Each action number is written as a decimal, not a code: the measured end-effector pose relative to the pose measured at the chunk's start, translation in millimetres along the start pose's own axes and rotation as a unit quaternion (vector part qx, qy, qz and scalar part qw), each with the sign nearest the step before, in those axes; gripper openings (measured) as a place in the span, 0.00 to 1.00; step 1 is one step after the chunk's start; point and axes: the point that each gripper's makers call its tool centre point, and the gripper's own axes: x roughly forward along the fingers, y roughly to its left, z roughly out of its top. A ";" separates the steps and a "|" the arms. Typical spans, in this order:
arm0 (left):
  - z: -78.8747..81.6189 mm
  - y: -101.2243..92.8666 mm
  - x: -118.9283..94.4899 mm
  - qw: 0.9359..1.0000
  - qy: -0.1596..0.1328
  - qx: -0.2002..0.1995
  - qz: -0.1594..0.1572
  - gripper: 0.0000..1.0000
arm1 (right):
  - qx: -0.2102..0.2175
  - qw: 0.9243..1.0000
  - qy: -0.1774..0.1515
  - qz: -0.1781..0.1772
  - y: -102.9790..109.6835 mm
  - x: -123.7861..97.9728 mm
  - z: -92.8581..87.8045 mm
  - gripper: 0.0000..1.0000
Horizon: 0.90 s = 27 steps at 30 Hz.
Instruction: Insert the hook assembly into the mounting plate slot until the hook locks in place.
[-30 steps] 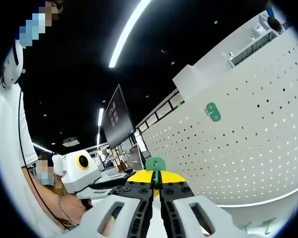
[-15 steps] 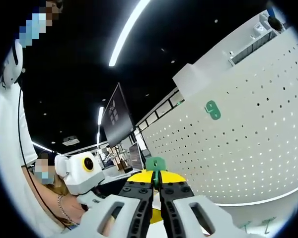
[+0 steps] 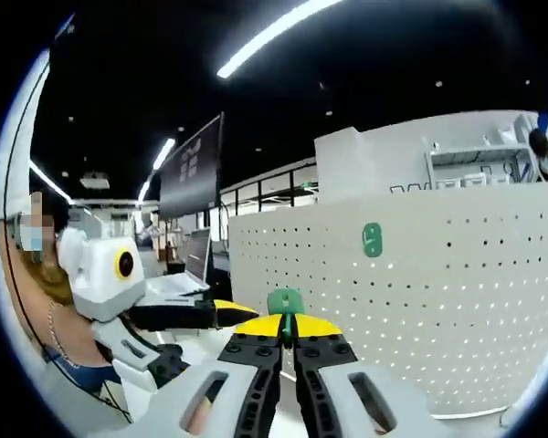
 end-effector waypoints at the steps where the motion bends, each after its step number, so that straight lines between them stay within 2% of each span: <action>1: -0.1 -0.2 0.1 1.000 0.000 0.000 0.000 0.76 | 0.007 1.000 -0.001 -0.001 -0.1 0.3 0.3 0.00; 3: -0.1 -1.0 0.4 1.000 0.000 -0.001 -0.002 0.76 | 0.025 1.000 0.004 -0.004 -3.8 0.7 -2.7 0.00; 7: -0.3 -0.3 0.0 1.000 0.000 -0.001 -0.001 0.75 | 0.032 0.999 0.007 -0.008 -7.6 -0.1 -5.2 0.00; 15: -3.8 0.9 -2.2 1.000 0.003 -0.006 -0.001 0.74 | 0.029 0.999 0.007 -0.022 -18.4 3.8 -0.5 0.00; 27: -14.7 3.5 -11.2 1.000 0.008 -0.008 0.001 0.73 | 0.035 0.998 0.008 -0.060 -51.3 12.4 8.6 0.00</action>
